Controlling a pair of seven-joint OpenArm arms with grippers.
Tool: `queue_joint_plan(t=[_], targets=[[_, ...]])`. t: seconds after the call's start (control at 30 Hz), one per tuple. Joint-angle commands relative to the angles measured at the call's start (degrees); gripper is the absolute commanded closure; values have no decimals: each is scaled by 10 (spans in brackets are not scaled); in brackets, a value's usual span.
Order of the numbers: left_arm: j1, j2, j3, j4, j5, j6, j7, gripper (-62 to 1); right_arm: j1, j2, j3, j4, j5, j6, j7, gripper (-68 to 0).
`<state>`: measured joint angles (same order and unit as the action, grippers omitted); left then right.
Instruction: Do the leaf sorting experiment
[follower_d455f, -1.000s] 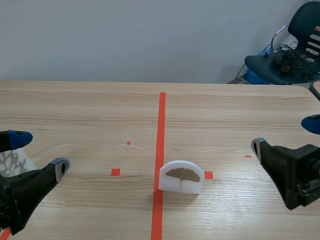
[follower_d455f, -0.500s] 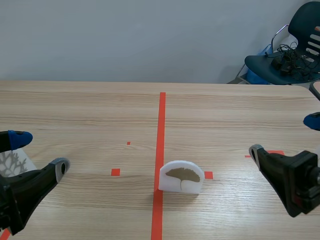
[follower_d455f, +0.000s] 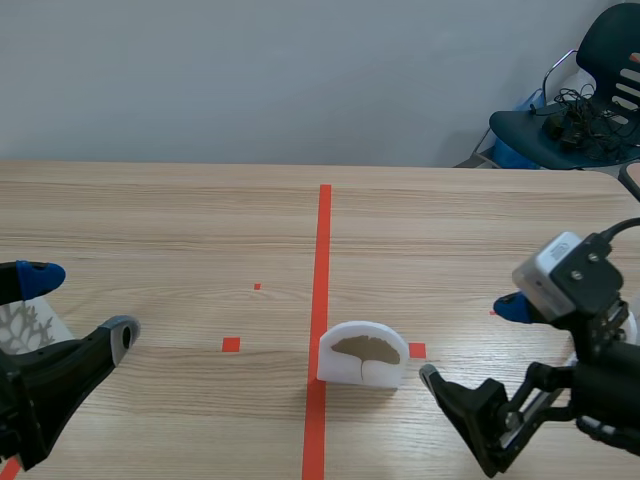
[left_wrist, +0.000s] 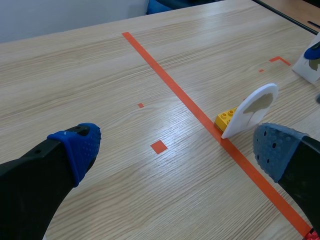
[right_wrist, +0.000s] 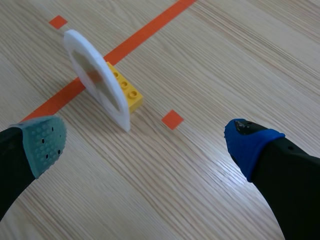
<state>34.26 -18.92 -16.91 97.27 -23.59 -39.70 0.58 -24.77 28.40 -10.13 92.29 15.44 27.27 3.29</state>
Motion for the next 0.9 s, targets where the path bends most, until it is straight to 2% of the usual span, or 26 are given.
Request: queue_joint_plan(t=[0.0, 0.17, 0.33, 0.43, 0.6, 0.77, 0.8, 0.87], targets=[[-2, 0, -5, 14, -8, -2, -10, -623, 28, 2, -19, -15, -9, -2, 35, -679], [-2, 0, -5, 14, -8, -2, -10, -623, 101, -34, -89, -119, -73, -4, 109, -679], [-2, 0, -5, 14, -8, -2, -10, -623, 152, -77, -134, -203, -112, -7, 156, -679], [-2, 0, -5, 14, -8, -2, -10, -623, 167, -93, -153, -225, -139, -11, 177, -576], [-2, 0, -5, 14, -8, -2, -10, -623, 169, -97, -158, -226, -142, -28, 172, -323], [-2, 0, -5, 14, -8, -2, -10, -623, 168, -96, -143, -221, -142, -23, 159, -79], [-2, 0, -5, 14, -8, -2, -10, -623, 166, -96, -138, -218, -142, -23, 156, -41], [-2, 0, -5, 14, -8, -2, -10, -623, 160, -97, -121, -205, -142, -23, 155, -26]])
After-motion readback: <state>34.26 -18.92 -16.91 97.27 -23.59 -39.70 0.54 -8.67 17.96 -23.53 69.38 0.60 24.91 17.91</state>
